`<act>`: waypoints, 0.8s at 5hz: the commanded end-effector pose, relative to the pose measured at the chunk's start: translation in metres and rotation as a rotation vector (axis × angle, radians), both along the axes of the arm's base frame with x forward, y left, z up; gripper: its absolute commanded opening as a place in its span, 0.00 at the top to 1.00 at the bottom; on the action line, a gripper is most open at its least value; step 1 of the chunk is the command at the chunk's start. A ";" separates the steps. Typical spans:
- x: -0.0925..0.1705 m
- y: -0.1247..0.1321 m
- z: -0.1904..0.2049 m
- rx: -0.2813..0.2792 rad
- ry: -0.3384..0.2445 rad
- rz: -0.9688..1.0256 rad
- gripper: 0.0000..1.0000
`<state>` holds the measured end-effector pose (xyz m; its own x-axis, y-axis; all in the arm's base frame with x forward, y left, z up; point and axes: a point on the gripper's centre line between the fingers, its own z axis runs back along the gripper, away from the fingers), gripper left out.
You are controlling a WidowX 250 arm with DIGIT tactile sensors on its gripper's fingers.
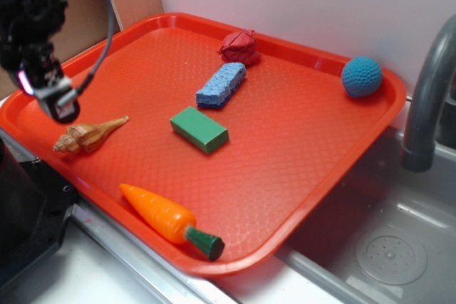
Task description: Grab the shell.
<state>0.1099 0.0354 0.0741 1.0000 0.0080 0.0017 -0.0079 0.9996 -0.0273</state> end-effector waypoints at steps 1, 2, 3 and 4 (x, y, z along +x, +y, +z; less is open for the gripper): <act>0.011 0.017 -0.034 0.024 0.023 -0.068 0.00; 0.024 0.014 -0.054 0.019 0.048 -0.089 0.00; 0.026 -0.005 -0.081 0.028 0.138 -0.111 0.00; 0.029 -0.013 -0.068 0.096 0.141 -0.096 1.00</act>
<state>0.1392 0.0242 0.0093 0.9838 -0.1005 -0.1482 0.1100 0.9923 0.0573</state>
